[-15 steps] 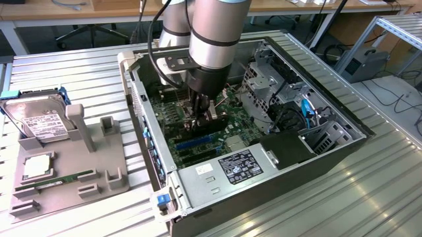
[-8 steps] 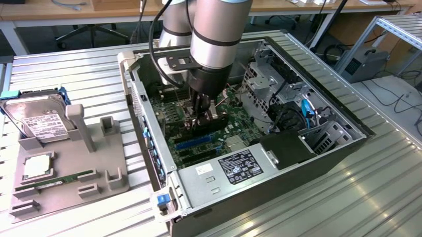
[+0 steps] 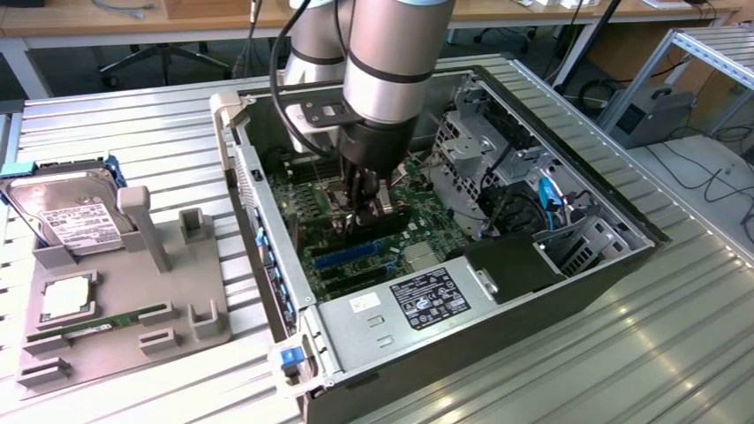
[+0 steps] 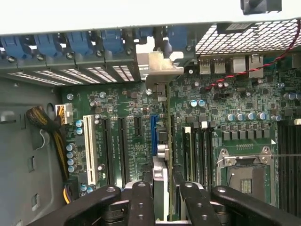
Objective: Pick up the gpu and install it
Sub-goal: 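Insert the gpu into the slot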
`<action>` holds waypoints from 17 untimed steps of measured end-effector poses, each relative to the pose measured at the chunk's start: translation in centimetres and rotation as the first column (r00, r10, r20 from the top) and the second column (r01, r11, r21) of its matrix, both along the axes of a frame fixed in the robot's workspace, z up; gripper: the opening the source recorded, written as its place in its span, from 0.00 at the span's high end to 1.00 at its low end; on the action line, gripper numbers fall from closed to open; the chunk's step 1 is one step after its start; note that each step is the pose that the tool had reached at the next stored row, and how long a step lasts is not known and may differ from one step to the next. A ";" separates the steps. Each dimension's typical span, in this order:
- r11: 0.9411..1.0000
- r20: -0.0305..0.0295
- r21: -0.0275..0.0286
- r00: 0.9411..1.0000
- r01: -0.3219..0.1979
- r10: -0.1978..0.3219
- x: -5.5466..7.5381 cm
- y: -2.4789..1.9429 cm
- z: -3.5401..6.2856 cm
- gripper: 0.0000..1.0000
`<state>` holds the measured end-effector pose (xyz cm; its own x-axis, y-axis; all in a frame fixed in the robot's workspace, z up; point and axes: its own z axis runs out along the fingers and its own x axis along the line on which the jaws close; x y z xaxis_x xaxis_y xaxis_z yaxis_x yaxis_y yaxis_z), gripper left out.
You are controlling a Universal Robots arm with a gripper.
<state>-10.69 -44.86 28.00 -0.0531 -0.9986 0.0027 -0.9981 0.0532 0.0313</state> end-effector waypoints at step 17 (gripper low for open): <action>1.000 0.000 -0.004 1.000 -0.001 0.001 -0.8 -0.55 -0.37 0.73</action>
<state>-11.48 -45.42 27.63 -0.0523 -0.9986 0.0065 -0.9981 0.0525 0.0310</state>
